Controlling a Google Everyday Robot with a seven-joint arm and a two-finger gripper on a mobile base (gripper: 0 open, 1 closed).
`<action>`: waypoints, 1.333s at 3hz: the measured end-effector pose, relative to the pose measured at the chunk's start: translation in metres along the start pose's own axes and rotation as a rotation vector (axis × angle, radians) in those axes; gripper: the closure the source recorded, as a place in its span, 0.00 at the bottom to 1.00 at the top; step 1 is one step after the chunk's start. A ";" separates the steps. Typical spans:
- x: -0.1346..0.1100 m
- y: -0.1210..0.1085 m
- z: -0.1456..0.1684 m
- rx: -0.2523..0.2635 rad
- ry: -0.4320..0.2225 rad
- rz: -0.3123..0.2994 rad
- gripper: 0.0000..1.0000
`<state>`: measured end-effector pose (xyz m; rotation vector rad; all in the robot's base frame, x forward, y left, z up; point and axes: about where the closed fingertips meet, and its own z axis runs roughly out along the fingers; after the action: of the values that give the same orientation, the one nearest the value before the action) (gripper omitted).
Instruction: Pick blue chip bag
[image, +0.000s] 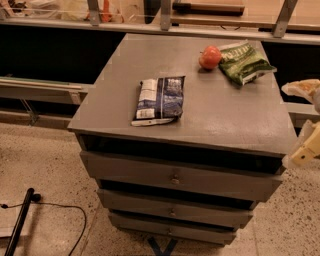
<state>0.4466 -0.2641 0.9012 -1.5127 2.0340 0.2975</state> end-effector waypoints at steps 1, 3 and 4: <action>-0.057 0.013 0.020 0.036 -0.262 0.006 0.00; -0.116 0.050 0.102 0.175 -0.169 0.128 0.00; -0.114 0.037 0.097 0.214 -0.193 0.187 0.00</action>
Offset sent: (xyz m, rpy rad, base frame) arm 0.0161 0.1641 -0.0038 0.2477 -0.2092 -0.2273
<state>0.4642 -0.1120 0.8823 -1.1241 1.9850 0.2780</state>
